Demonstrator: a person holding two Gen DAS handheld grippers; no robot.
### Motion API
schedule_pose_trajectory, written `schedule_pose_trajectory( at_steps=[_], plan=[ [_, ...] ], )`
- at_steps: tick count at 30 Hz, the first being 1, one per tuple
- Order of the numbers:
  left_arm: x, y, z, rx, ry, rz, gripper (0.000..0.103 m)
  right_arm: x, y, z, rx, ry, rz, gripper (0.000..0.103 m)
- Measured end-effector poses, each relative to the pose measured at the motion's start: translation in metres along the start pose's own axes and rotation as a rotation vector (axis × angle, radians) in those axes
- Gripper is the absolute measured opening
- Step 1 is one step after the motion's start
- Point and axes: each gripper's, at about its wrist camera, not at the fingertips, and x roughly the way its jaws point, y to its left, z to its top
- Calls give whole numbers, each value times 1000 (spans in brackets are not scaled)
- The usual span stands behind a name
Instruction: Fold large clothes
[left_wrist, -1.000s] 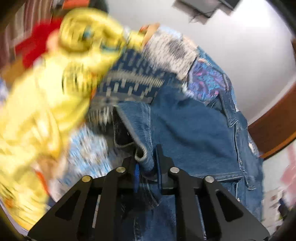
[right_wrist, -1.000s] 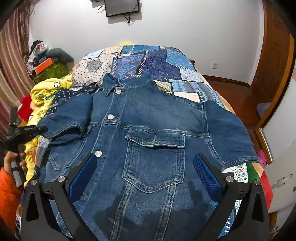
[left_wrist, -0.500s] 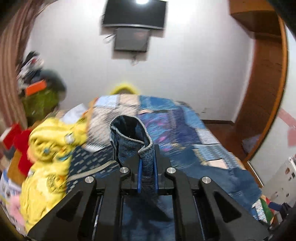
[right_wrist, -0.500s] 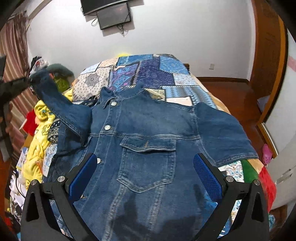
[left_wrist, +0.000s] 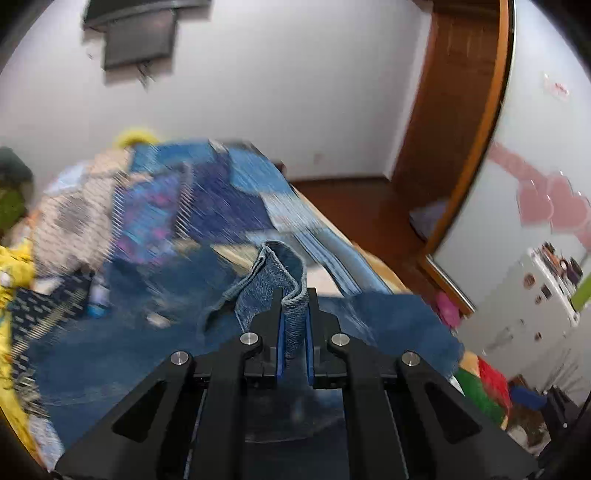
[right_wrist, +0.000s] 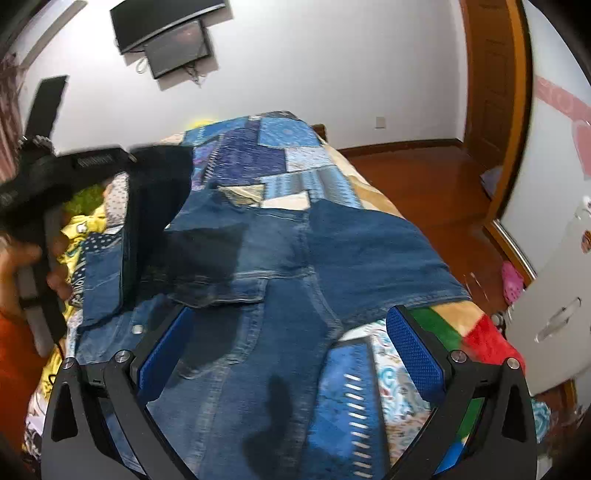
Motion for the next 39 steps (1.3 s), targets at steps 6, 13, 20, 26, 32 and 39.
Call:
schedule_pose_trajectory(
  at_steps=[6, 13, 20, 26, 32, 39],
  plan=[
    [57, -35, -36, 21, 176, -80, 7, 6, -27, -5, 44, 28, -47, 103],
    [83, -54, -70, 37, 332, -110, 8, 11, -45, -9, 72, 55, -92, 103],
    [54, -66, -66, 73, 345, -182, 39, 20, -57, -8, 77, 84, -110, 103],
    [-11, -40, -51, 123, 198, -119, 59, 24, -70, 1, 68, 95, -128, 103],
    [-58, 30, -61, 96, 131, 65, 70, 39, -93, 11, 111, 136, -68, 103],
    [-85, 105, -102, -44, 161, 180, 70, 85, -136, 4, 280, 293, 19, 103]
  ],
)
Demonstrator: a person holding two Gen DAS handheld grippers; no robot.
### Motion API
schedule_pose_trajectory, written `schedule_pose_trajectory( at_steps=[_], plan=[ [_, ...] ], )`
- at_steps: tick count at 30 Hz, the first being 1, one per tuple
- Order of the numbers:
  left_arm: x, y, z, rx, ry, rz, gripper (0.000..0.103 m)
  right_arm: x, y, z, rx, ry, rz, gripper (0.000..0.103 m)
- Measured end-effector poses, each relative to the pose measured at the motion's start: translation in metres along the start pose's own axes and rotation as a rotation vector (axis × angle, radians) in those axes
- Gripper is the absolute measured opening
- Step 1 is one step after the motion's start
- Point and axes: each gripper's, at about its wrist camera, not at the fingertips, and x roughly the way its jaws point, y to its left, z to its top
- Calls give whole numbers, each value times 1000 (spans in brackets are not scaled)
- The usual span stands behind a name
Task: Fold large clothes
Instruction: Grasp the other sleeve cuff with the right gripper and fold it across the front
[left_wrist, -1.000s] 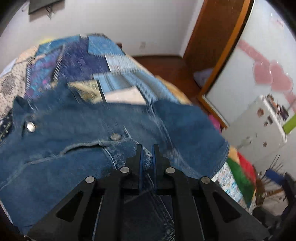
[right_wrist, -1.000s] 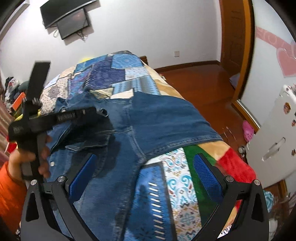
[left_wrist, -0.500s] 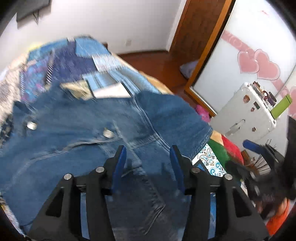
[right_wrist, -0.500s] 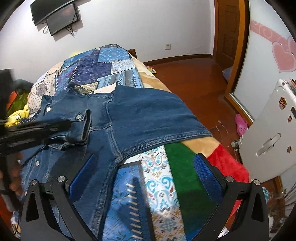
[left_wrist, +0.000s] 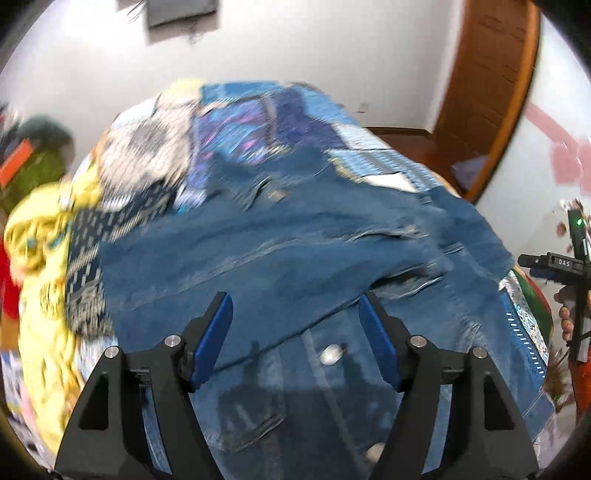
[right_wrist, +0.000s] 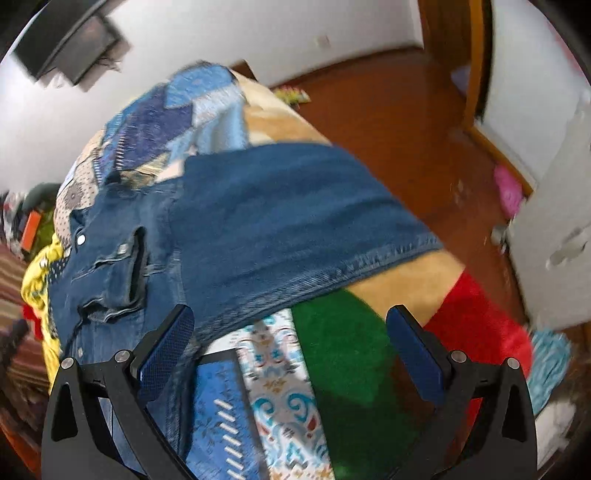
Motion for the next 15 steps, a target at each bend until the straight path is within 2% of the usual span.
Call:
schedule_pose_trajectory(
  at_steps=[6, 12, 15],
  plan=[
    [6, 33, -27, -120, 28, 9, 70, 30, -31, 12, 156, 77, 99, 103],
    [1, 50, -41, -197, 24, 2, 70, 49, -49, 28, 277, 46, 156, 103],
    [1, 55, -46, -214, 29, 12, 70, 54, -56, 33, 320, 5, 135, 86]
  ],
)
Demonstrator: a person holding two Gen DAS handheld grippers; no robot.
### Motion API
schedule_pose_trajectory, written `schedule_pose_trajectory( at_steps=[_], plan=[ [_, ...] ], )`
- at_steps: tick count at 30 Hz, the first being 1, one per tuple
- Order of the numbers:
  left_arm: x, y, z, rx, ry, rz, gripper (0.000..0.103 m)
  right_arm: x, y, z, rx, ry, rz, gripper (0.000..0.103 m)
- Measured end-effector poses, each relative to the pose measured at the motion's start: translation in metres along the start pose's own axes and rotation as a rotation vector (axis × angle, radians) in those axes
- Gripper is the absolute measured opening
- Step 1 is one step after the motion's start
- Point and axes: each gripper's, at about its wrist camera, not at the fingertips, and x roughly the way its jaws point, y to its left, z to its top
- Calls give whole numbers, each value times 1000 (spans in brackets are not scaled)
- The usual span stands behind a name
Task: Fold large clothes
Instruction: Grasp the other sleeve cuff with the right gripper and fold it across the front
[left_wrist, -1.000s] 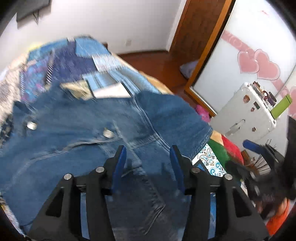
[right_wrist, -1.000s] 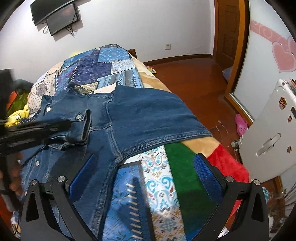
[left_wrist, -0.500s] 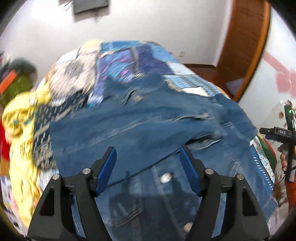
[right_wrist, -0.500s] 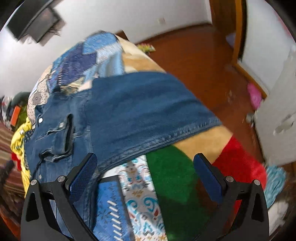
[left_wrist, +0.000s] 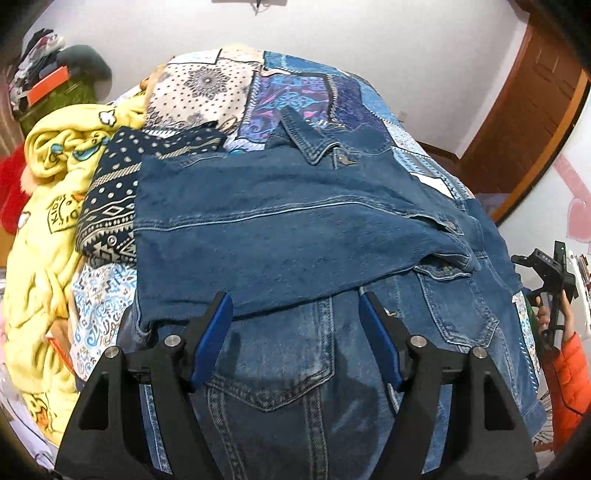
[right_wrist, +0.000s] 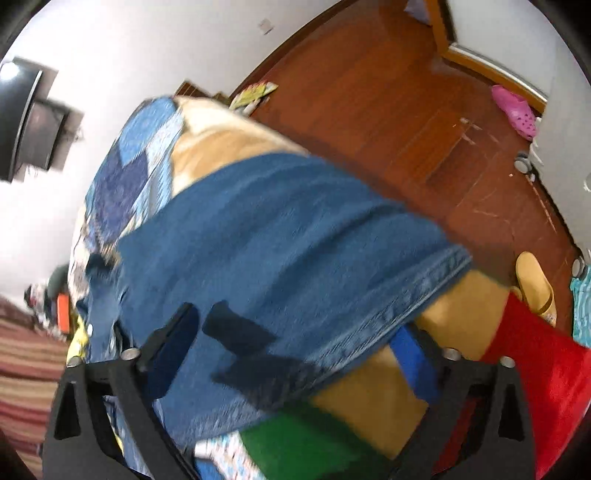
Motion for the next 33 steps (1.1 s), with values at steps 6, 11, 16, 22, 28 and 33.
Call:
schedule_pose_trajectory(
  at_steps=[6, 11, 16, 22, 28, 33],
  plan=[
    [-5, 8, -8, -34, -4, 14, 70, -5, 6, 8, -28, -83, -113, 31],
    [-8, 11, -14, -31, -2, 30, 70, -25, 28, 10, -128, -123, -159, 10],
    [-18, 14, -19, -48, -9, -18, 70, -62, 56, 10, -186, -192, -88, 7],
    [-33, 18, -23, -54, -41, -23, 70, -102, 132, -4, -344, -261, 7, 7],
    [-40, 30, -31, -77, -48, -38, 70, -110, 209, -38, -470, -251, 173, 7],
    [-50, 41, -37, -92, -54, -50, 70, -79, 257, -74, -551, -169, 251, 7]
  ],
)
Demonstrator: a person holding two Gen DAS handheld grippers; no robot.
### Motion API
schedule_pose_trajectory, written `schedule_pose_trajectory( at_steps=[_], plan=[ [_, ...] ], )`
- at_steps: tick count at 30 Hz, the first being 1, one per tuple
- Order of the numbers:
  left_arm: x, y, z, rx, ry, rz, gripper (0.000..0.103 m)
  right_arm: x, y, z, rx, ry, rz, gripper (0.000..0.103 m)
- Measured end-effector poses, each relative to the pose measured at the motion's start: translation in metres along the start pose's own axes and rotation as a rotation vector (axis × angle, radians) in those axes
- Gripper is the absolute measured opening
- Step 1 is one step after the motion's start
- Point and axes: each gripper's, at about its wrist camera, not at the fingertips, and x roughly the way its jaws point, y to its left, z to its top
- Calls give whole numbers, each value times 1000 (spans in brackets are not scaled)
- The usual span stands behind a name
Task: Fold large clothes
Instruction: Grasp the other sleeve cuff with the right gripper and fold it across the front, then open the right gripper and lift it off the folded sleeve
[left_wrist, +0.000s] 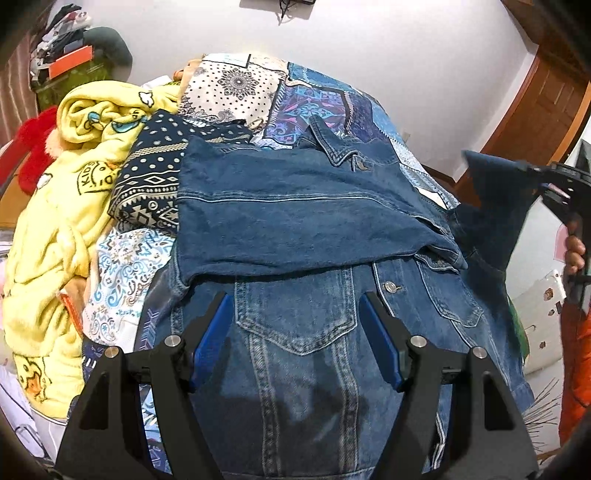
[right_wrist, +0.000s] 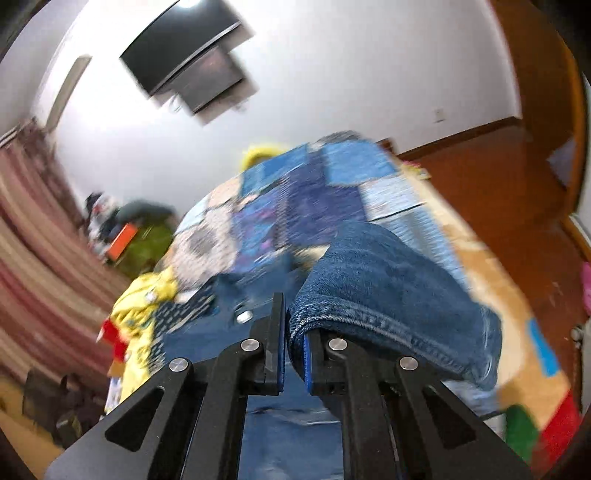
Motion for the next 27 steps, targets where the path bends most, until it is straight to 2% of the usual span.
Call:
schedule_pose_trajectory(
  at_steps=[4, 10, 14, 18, 19, 22, 25, 27],
  plan=[
    [-9, 8, -3, -5, -8, 6, 70, 47, 23, -29, -31, 114, 34, 7],
    [-15, 20, -10, -23, -11, 27, 70, 113, 27, -77, -50, 324, 34, 7],
    [-11, 19, -13, -11, 7, 41, 70, 124, 33, -104, -109, 405, -16, 9],
    [-8, 7, -11, 24, 13, 51, 70, 120, 27, -115, -112, 467, -29, 10],
    [-7, 4, -10, 33, 12, 52, 70, 119, 26, -116, -109, 484, -32, 12],
    [-5, -12, -5, 75, 15, 53, 70, 116, 22, -118, -100, 542, -21, 26],
    [-2, -33, 4, 123, 13, 43, 70, 103, 18, -117, -132, 523, -29, 34],
    [1, -53, 13, 169, 9, 38, 70, 91, 17, -114, -169, 500, -33, 36]
  ],
)
